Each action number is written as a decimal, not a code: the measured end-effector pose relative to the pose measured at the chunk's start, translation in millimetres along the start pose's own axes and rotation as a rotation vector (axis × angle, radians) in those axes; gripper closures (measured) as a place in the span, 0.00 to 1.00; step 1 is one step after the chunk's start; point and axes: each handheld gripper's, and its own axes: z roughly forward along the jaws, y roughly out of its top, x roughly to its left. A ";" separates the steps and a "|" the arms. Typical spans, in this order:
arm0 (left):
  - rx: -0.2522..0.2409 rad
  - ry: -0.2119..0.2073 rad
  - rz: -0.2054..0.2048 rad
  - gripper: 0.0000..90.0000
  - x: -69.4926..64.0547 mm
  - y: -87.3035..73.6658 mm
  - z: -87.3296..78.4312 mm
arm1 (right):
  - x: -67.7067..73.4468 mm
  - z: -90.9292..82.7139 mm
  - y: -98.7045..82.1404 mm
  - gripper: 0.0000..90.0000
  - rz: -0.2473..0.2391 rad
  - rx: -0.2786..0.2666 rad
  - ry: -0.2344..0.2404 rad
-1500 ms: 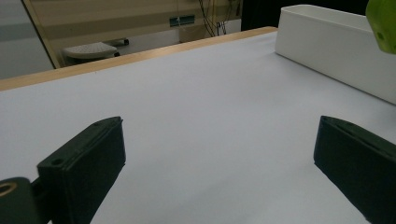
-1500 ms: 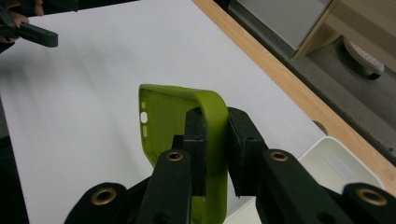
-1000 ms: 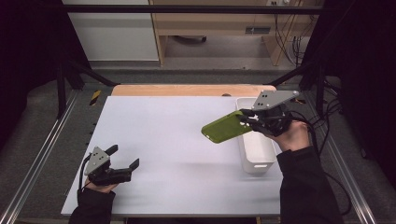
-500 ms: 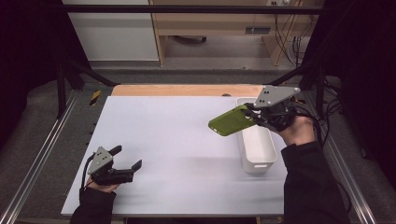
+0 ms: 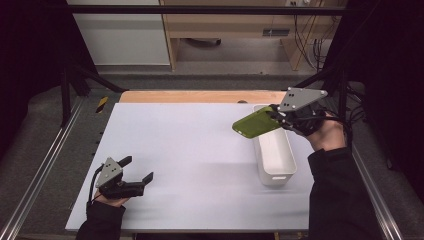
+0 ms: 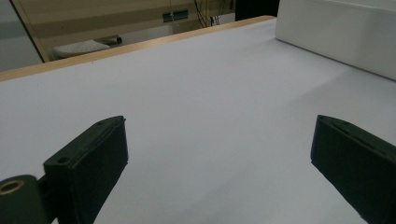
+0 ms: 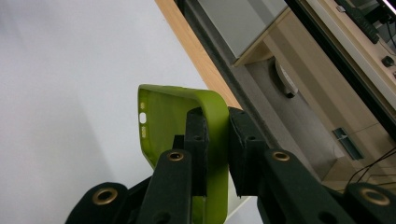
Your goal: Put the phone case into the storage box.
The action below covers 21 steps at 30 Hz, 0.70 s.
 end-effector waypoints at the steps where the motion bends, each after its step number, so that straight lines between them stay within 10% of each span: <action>1: -0.001 -0.001 0.001 0.04 -0.3 0.1 0.0 | -1.1 -0.4 -0.2 0.88 -0.001 0.003 -0.004; 21: -0.005 -0.011 0.014 0.04 -2.5 0.3 1.3 | -22.3 -3.8 -3.1 0.88 -0.026 0.032 -0.074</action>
